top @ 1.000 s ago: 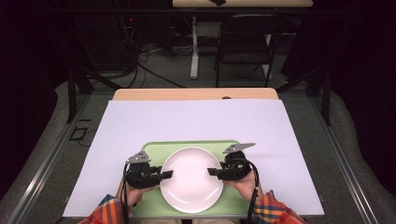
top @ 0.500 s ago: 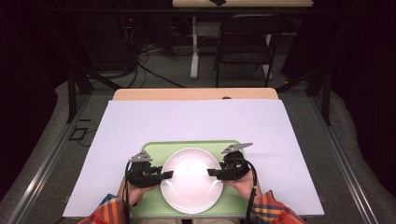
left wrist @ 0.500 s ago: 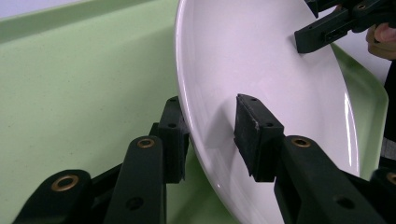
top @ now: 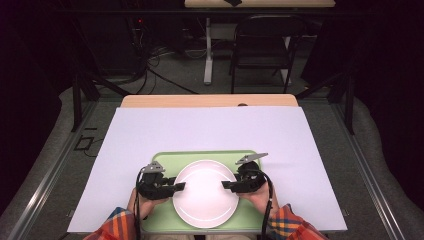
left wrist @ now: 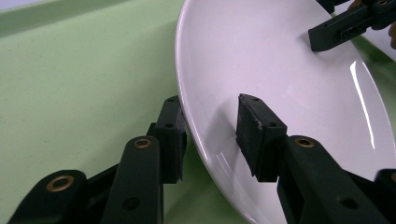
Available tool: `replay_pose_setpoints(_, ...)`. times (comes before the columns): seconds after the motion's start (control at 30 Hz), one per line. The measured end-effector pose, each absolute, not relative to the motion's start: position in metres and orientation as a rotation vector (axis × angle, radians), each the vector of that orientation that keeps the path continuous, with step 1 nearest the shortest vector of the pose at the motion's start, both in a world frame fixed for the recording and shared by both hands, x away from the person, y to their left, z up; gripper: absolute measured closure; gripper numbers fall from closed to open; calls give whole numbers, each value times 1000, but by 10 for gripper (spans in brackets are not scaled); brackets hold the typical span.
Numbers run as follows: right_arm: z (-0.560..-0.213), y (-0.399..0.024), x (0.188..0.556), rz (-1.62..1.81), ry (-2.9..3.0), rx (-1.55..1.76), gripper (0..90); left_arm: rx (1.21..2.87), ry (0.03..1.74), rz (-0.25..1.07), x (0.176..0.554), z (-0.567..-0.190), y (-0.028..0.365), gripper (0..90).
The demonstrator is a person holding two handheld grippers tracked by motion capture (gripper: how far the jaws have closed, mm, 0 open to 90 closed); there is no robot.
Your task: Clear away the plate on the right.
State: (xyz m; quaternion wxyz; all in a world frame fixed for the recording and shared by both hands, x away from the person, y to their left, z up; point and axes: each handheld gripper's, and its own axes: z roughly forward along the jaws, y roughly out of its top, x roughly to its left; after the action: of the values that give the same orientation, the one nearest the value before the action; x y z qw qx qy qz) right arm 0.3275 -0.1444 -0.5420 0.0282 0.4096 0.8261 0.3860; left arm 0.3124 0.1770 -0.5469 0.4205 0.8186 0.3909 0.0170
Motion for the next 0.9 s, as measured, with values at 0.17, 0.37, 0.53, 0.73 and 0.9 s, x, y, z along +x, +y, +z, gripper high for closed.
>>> replay_pose_setpoints(0.17,-549,-143,330,1143,2567,1269,512,2106,1003,66,314,-553,174,611)
replay_pose_setpoints(0.37,-549,-136,327,1048,2536,1168,518,2140,993,98,314,-554,171,587)
replay_pose_setpoints(0.53,-549,-134,326,1034,2525,1123,504,2162,960,112,312,-554,167,414)
replay_pose_setpoints(0.73,-543,-136,323,1060,2499,1099,293,2164,981,145,313,-553,172,199)
replay_pose_setpoints(0.9,-528,-141,320,1117,2457,1049,166,2118,976,186,309,-541,175,147)
